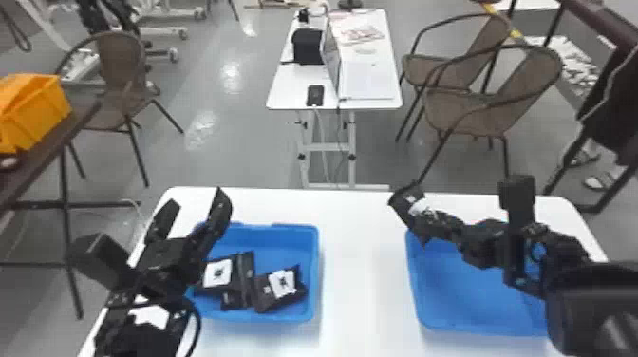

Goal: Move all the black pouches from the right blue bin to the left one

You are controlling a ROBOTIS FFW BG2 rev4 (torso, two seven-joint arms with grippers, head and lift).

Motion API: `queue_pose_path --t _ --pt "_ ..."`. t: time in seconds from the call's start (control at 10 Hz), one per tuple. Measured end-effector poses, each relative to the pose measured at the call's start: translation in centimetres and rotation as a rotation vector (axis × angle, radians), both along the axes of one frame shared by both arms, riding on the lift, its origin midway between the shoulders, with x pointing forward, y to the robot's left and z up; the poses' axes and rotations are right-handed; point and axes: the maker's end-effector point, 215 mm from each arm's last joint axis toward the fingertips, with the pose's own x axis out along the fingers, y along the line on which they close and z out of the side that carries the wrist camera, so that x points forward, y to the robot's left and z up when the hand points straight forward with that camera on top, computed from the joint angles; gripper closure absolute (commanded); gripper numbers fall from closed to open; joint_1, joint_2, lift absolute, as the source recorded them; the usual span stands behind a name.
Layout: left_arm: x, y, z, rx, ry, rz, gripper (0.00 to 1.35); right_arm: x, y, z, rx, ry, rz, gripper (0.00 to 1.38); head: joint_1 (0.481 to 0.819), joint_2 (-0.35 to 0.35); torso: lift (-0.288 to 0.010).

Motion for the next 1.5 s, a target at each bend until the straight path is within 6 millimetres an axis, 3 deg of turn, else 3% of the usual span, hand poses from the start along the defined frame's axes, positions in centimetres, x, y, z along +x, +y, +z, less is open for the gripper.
queue_pose_path --t 0.2,0.4,0.7,0.9,1.3,1.4,1.5 --pt "1.8 -4.4 1.4 -0.119 0.02 -0.198 0.17 1.8 8.2 3.6 0.046 -0.055 0.177 1.17 0.695 0.137 0.01" --pt "2.7 -7.5 2.5 -0.197 0.038 -0.339 0.17 1.7 14.2 5.6 0.095 -0.075 0.294 1.17 0.695 0.168 0.01" --pt "2.7 -8.9 1.4 -0.29 0.095 -0.388 0.17 0.3 21.2 8.6 0.162 -0.1 0.435 1.17 0.695 0.222 0.01" --pt "2.8 -9.4 1.1 -0.291 0.106 -0.401 0.17 -0.4 23.8 10.1 0.196 -0.113 0.483 1.17 0.695 0.245 0.01" --pt "3.1 -10.2 1.3 -0.295 0.101 -0.412 0.2 -2.1 26.4 8.9 0.243 -0.058 0.524 1.17 0.695 0.27 0.01" --pt "3.2 -10.4 1.1 -0.301 0.109 -0.412 0.44 -2.3 26.8 8.9 0.248 -0.053 0.53 1.17 0.695 0.272 0.01" --pt "3.2 -10.5 0.6 -0.294 0.127 -0.41 1.26 -2.4 26.9 8.8 0.248 -0.05 0.532 1.17 0.695 0.273 0.01"
